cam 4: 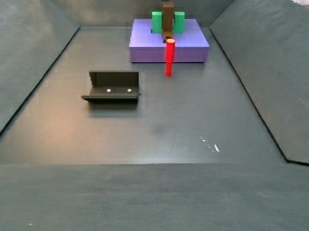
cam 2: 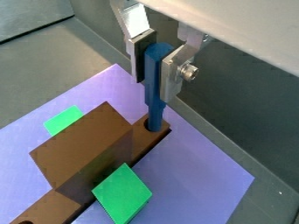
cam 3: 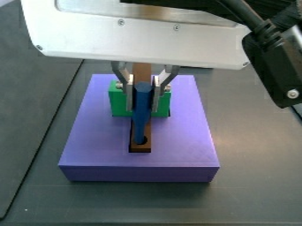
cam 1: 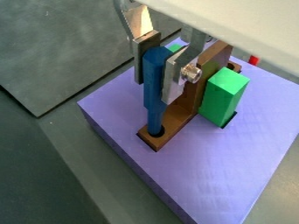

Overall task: Pick up the blue object. Move up. Place the blue object on the fixture. Regrasp the blue object. Move to above the board. Insert the blue object.
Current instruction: Insert the blue object.

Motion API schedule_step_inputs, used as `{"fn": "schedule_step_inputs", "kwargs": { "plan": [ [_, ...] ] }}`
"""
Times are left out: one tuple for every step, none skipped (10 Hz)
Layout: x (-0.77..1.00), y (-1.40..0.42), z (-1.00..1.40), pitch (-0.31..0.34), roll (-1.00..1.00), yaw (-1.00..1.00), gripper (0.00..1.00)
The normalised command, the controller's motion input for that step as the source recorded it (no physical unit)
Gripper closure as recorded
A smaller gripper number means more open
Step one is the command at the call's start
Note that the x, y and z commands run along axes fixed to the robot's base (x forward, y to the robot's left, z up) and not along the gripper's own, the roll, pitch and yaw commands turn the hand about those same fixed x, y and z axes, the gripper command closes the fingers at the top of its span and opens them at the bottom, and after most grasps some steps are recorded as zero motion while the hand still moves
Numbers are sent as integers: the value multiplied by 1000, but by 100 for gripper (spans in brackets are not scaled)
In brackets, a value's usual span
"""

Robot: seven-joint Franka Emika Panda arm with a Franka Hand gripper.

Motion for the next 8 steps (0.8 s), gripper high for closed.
{"fn": "schedule_step_inputs", "kwargs": {
  "plan": [
    [9,0,-226,0,0,63,100],
    [3,0,-231,0,0,71,100],
    [0,0,-251,0,0,71,100],
    [0,0,-274,0,0,94,100],
    [0,-31,-280,0,9,111,100],
    [17,-71,-283,0,24,86,100],
    [83,-106,-311,0,41,49,100],
    [91,-111,-331,0,59,43,100]
  ]
}}
